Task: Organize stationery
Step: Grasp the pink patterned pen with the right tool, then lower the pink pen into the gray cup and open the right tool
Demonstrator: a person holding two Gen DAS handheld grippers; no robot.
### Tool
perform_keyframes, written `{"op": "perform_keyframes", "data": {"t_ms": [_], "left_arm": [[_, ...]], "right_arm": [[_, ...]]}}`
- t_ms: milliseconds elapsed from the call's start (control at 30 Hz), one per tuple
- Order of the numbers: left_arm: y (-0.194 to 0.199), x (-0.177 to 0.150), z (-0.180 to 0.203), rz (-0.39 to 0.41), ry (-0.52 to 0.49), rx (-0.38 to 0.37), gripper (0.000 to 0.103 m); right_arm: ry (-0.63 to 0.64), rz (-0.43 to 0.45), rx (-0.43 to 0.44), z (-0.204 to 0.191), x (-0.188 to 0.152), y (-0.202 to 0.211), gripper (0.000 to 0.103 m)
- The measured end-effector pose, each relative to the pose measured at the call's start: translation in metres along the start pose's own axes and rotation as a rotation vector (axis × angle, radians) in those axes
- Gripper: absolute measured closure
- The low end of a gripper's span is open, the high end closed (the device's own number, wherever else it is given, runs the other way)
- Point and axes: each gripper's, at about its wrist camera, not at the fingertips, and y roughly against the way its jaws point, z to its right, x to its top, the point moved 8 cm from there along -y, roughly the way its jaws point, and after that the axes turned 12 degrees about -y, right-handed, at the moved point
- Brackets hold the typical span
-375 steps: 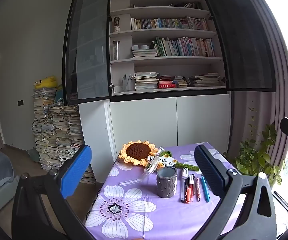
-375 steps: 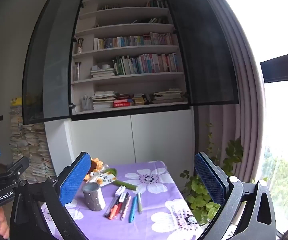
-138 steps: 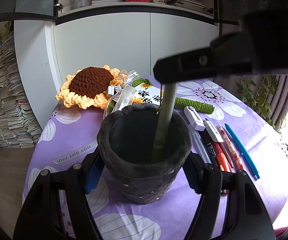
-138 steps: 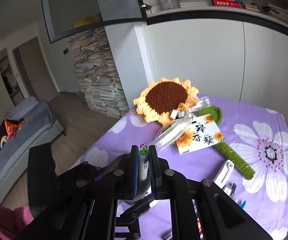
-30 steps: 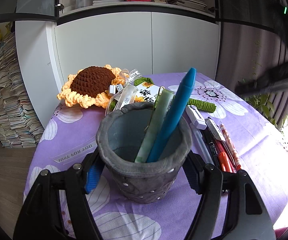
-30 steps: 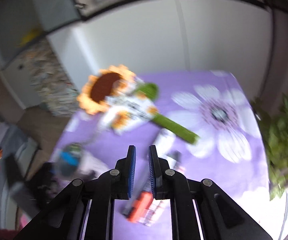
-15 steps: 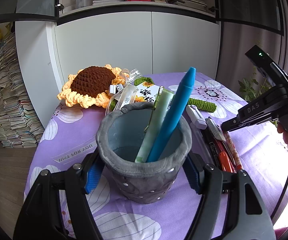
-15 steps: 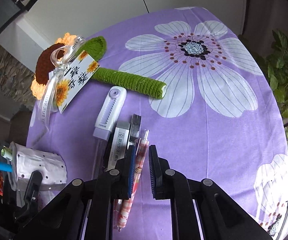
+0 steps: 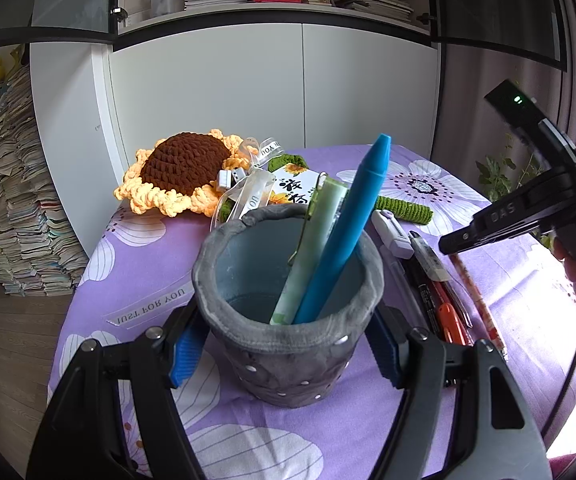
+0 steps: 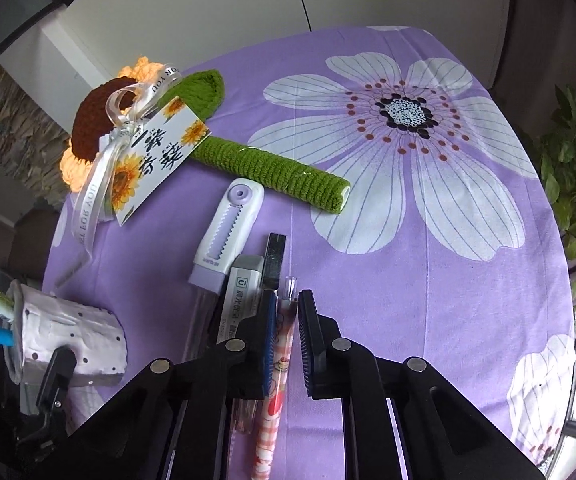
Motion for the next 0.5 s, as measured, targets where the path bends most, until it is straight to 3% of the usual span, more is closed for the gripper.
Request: {"op": "perform_keyframes", "data": {"t_ms": [133,500], "left_arm": [[0.0,0.0,0.0,0.0,0.001,0.0,0.033],[-0.001,0.001,0.002,0.0,-0.001,0.001,0.033]], "right_arm": [[0.017,0.04,0.057,-0.003,-0.001,0.027,0.091],[0.183,0.299,0.194,-0.058,-0.009,0.137,0.092]]}}
